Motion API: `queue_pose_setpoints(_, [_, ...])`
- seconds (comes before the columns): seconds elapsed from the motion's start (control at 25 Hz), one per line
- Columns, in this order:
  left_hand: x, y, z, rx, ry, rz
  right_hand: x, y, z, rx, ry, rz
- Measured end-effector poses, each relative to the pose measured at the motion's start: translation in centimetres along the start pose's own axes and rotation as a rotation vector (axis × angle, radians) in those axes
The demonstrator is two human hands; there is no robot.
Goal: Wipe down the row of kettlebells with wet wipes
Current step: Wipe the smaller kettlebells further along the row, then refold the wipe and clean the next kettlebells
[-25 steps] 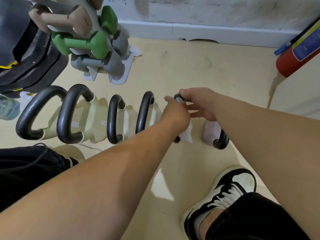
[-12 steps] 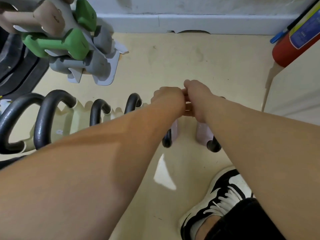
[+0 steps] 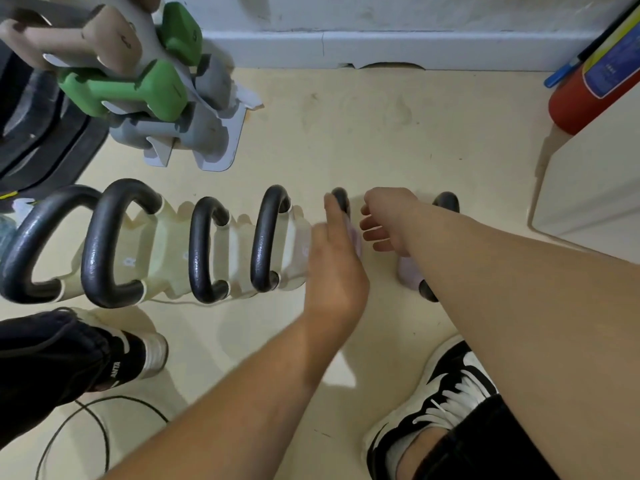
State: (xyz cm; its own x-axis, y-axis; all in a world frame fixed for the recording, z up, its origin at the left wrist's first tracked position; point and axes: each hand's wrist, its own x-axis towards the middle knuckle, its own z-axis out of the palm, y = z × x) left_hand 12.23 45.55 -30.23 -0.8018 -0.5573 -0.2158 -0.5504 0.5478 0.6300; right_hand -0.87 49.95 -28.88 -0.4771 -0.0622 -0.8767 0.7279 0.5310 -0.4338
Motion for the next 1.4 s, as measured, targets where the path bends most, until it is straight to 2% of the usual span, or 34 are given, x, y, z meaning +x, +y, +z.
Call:
queue_pose_setpoints(0.08, [-1.8, -0.2, 0.0, -0.142, 0.019, -0.011, -0.3, 0.0, 0.2, 0.014, -0.046, 0.009])
queue_pose_setpoints(0.12, [-2.7, -0.5, 0.1, -0.117, 0.007, 0.007, -0.4, 0.0, 0.2, 0.019, -0.058, -0.002])
queue_pose_setpoints(0.2, [1.2, -0.3, -0.8, -0.132, -0.071, 0.026, -0.3, 0.3, 0.3, 0.031, -0.025, -0.040])
queue_pose_setpoints(0.28, [7.1, 1.5, -1.4, -0.002, -0.312, -0.084, -0.5, 0.5, 0.1, 0.044, -0.004, -0.039])
queue_pose_setpoints(0.36, [8.7, 2.4, -1.6, 0.090, -0.414, -0.157, -1.1, 0.5, -0.2, 0.078, -0.010, -0.028])
queue_pose_setpoints(0.52, [1.7, -0.2, -1.3, -0.205, -0.168, -0.018, -2.4, 0.8, -0.4, 0.049, -0.060, -0.033])
queue_pose_setpoints(0.68, [-4.4, -3.6, -2.6, -0.181, -0.141, 0.104, -3.6, 2.2, 0.3, -0.042, -0.037, -0.088])
queue_pose_setpoints(0.8, [-3.8, -3.0, -5.1, -0.142, -0.108, 0.003, -4.7, 3.8, 0.6, -0.044, 0.031, -0.171])
queue_pose_setpoints(0.88, [-2.7, -1.1, -8.0, -0.357, -0.100, -0.153, -5.3, 4.6, 0.4, 0.028, 0.023, -0.258])
queue_pose_setpoints(0.92, [-2.2, -0.3, -9.3, -0.578, -0.137, -0.273, -5.6, 4.6, 0.1, 0.066, -0.031, -0.281])
queue_pose_setpoints(1.0, [-1.7, 0.9, -11.7, -1.122, -0.323, -0.512, -6.1, 4.3, -0.9, 0.127, -0.273, -0.246])
queue_pose_setpoints(1.04, [-1.8, 1.2, -12.5, -1.311, -0.406, -0.583, -6.4, 4.1, -1.3, 0.154, -0.419, -0.187])
queue_pose_setpoints(1.08, [-2.1, 1.3, -12.9, -1.398, -0.468, -0.609, -6.8, 4.0, -1.7, 0.184, -0.544, -0.133])
queue_pose_setpoints(1.2, [-2.4, 1.9, -12.6, -1.417, -0.492, -0.576, -7.9, 4.3, -1.9, 0.280, -0.812, -0.100])
queue_pose_setpoints(1.32, [-1.5, 2.2, -11.6, -1.324, -0.429, -0.481, -8.3, 4.5, -1.8, 0.344, -0.821, -0.137])
queue_pose_setpoints(1.4, [-0.9, 2.3, -11.5, -1.213, -0.404, -0.497, -8.4, 3.8, -1.8, 0.342, -0.792, -0.140])
